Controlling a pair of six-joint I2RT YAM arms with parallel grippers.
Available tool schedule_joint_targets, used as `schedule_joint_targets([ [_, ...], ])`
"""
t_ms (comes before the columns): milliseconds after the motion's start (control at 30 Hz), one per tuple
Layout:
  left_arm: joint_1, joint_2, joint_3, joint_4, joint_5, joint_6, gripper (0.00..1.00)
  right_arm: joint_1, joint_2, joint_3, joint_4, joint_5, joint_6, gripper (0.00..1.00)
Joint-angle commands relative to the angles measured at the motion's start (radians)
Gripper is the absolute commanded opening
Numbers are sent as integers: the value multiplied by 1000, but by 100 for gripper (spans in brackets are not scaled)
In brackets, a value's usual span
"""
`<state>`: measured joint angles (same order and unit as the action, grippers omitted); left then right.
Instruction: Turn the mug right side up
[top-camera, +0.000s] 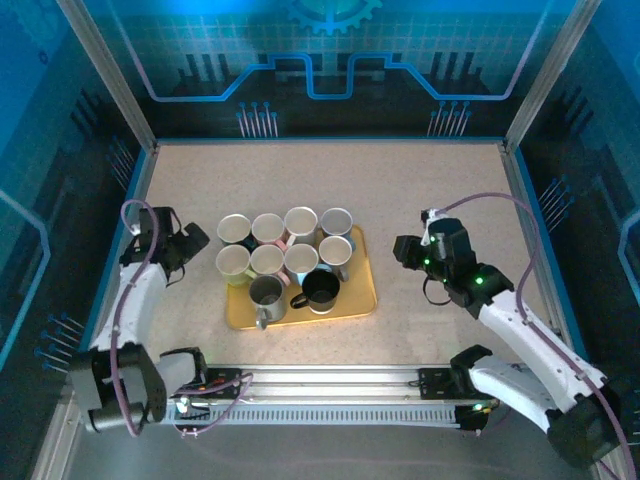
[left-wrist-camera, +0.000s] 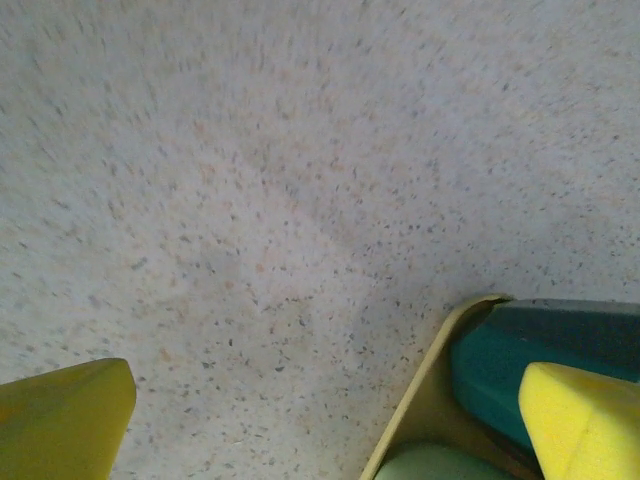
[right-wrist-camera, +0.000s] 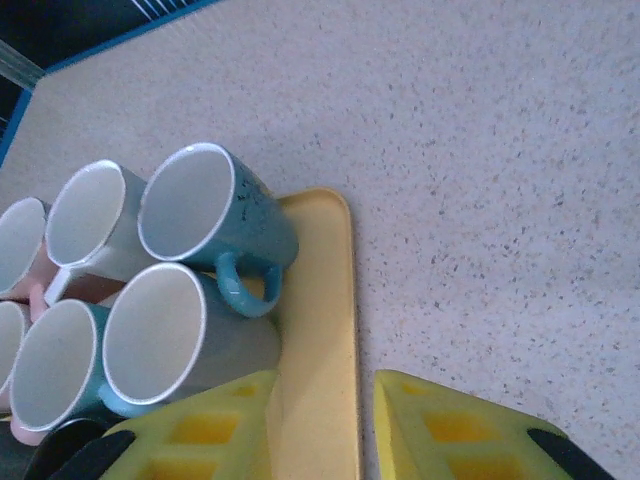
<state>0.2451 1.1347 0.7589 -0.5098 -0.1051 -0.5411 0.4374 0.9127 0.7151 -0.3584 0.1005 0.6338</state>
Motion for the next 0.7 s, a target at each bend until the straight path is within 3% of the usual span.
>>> schedule_joint_targets([
  [0,62,-17,-35,35,140,-66,99,-38,52,-12,56,-138,-22,29],
  [133,111,-31,-67,73,187,-34,99,-54,149,-36,117,-199,-30,28],
  [233,117,-8,-85,118,245,-26,99,-49,271,-15,125,-202,-101,47],
  [300,118,-4,-100,149,267,-37,99,-46,367,12,119,-176,-158,51],
  [667,118,8,-135,179,234,-78,99,13,723,181,90,-153,-292,45],
])
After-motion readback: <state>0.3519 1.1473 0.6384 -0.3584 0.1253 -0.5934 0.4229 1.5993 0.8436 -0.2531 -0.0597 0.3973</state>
